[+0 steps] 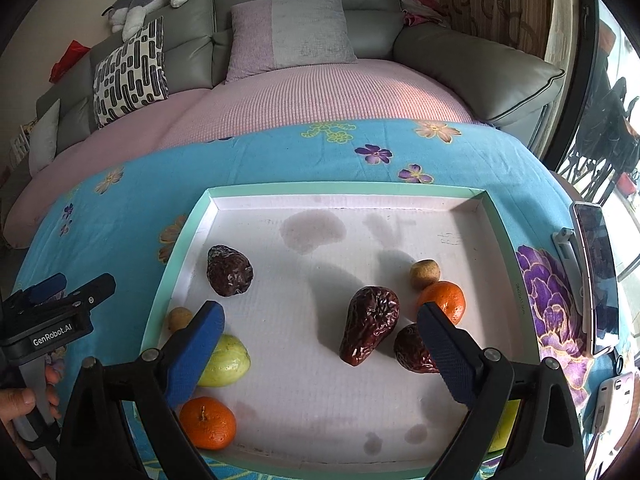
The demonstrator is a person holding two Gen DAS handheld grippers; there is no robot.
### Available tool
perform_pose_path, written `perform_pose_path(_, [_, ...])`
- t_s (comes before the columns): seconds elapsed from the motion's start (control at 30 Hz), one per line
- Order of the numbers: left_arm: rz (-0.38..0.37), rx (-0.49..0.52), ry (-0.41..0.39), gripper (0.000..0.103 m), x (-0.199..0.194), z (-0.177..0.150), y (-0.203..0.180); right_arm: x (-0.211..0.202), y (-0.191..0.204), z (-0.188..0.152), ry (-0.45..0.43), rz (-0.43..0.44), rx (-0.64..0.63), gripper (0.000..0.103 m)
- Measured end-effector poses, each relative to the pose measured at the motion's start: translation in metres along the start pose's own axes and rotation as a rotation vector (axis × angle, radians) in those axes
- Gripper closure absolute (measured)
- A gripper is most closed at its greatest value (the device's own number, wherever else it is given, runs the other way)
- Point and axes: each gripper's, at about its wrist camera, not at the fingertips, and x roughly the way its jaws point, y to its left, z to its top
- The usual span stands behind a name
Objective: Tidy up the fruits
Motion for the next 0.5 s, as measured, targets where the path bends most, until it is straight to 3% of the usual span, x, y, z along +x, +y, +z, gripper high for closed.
perform_pose_path(0.17, [0.016, -0.018, 0.014, 0.0, 0.0, -0.001, 0.003, 0.0, 0.002, -0.002, 0.002, -0.001, 0.008, 0.006])
perform_pose_path(0.3, [0.177, 0.039, 0.038, 0.0, 0.001, -0.003, 0.001, 0.001, 0.005, -0.004, 0.006, -0.005, 0.001, 0.006])
perform_pose_path(0.5, [0.182, -0.008, 0.02, 0.0, -0.013, -0.011, 0.018, -0.001, 0.015, -0.007, 0.008, 0.0, -0.017, 0.006])
